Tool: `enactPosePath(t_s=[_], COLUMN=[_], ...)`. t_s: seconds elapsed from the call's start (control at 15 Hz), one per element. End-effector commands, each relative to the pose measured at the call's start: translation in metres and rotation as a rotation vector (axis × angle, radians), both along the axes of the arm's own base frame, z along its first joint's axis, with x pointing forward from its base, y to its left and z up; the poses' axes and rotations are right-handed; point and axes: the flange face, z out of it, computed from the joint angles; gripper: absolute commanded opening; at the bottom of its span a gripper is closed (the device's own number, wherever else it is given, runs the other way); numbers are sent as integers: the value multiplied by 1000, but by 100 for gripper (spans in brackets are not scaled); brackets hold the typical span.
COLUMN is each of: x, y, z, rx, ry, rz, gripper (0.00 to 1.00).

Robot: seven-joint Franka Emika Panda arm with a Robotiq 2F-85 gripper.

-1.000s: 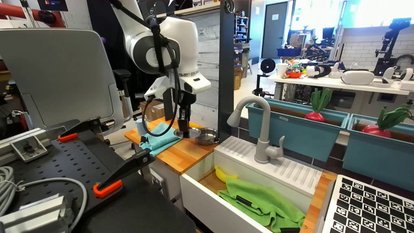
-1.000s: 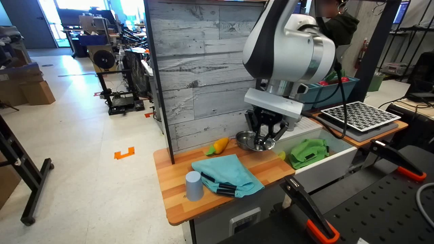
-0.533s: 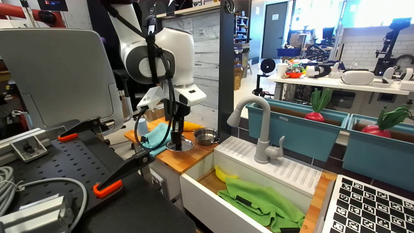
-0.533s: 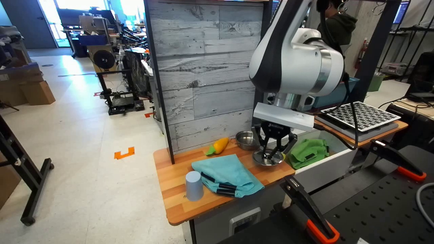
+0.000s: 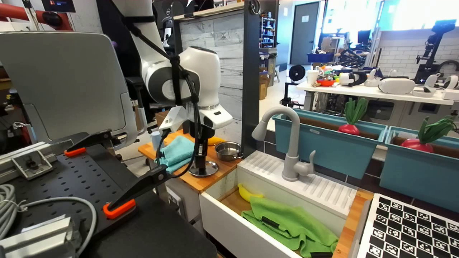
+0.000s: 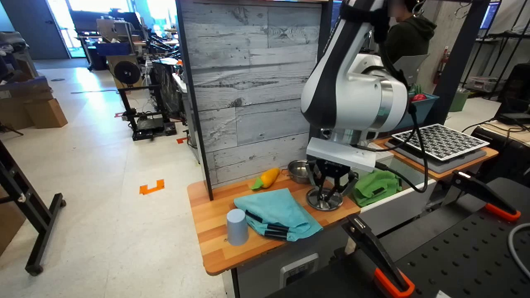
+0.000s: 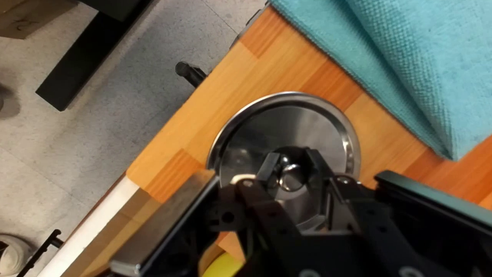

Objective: Uncover the pot and put the lid on the counter

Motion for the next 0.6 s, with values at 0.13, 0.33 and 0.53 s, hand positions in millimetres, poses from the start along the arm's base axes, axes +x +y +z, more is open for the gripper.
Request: enactPosePath(t_s=[0.13, 0.33, 0.53], x=[15, 17, 14], y=[-2, -2, -1], z=[-8, -6, -3], rx=[-9, -3, 2], ry=[-26, -31, -29], rz=[-5, -6, 5], gripper=[49, 69, 92])
